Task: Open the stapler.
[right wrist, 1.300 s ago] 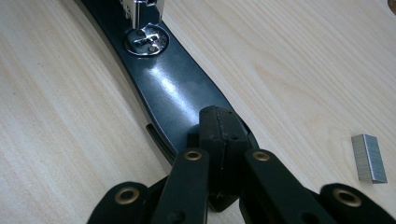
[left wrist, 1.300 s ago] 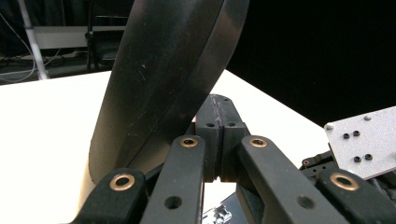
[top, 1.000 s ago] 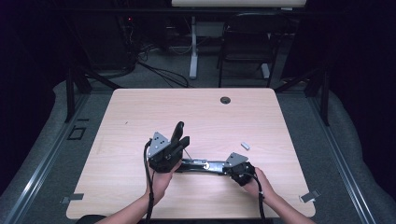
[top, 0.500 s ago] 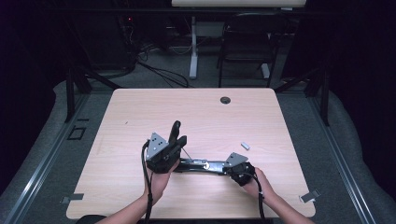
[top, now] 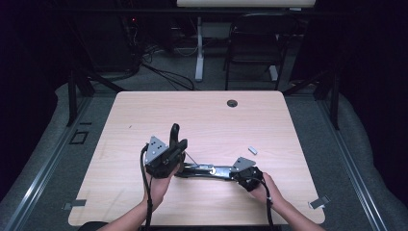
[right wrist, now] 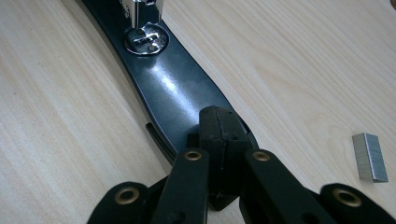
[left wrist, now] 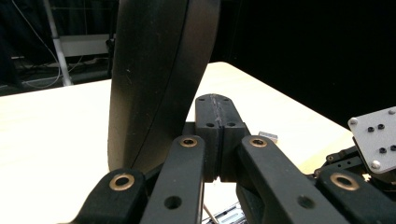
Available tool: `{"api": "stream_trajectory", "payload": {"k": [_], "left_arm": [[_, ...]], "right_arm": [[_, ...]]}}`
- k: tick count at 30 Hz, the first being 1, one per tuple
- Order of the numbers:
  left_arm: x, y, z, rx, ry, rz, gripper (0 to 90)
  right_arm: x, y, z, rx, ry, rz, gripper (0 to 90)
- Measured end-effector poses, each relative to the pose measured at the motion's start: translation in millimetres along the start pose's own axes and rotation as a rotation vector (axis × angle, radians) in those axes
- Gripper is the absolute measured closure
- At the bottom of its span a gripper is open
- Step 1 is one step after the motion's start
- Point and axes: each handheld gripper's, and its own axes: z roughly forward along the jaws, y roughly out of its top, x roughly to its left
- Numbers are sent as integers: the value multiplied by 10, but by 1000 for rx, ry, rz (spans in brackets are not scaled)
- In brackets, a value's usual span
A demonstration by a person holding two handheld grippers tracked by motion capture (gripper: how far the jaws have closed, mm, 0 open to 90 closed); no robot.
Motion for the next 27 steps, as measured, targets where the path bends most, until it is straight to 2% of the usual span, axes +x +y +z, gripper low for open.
{"api": "stream_trajectory", "payload": {"k": [11,17,27], "left_arm": [[30,4,-21,4,7,9,899],[77,16,-43,19,-10,23,899],[93,12,-68,18,13,21,899]], "right_arm": [[-1,1,3,-3,-1,-8,900],[-3,-1,-2,1,-2,-10,900],[-5,2,-2,3,1,-6,900]]}}
